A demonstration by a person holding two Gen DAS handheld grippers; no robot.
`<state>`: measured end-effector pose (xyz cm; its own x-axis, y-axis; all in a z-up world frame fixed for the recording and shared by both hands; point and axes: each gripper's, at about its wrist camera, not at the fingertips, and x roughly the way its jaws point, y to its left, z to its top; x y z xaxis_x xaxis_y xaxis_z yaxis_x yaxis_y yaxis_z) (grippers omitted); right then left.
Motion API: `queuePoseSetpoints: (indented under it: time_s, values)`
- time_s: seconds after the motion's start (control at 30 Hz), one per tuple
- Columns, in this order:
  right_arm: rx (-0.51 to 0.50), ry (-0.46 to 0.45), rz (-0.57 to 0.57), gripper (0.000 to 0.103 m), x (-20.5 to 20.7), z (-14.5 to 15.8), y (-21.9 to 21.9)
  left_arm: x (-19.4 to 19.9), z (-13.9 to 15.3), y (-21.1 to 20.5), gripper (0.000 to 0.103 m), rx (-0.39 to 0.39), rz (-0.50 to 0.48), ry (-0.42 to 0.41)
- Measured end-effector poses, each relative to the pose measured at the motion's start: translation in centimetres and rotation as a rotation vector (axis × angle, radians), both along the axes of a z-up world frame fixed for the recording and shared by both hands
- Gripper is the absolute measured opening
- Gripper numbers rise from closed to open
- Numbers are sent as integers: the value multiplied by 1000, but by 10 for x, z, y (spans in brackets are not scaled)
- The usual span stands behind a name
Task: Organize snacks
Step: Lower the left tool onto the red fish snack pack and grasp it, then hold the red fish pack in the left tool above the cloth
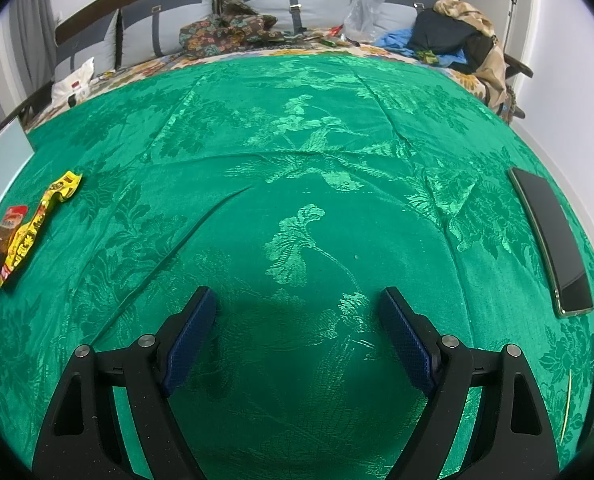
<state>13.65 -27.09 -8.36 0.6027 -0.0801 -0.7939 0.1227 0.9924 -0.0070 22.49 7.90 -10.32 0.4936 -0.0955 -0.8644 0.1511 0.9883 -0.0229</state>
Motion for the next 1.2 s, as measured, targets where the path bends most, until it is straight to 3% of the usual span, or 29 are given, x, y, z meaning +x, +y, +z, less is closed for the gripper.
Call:
queuePoseSetpoints:
  time_s: [0.27, 1.2]
  values:
    - [0, 0, 1, 87, 0, 0, -1, -9, -3, 24, 103, -11, 42, -93]
    - [1, -1, -1, 87, -1, 0, -1, -9, -4, 24, 103, -12, 42, -94]
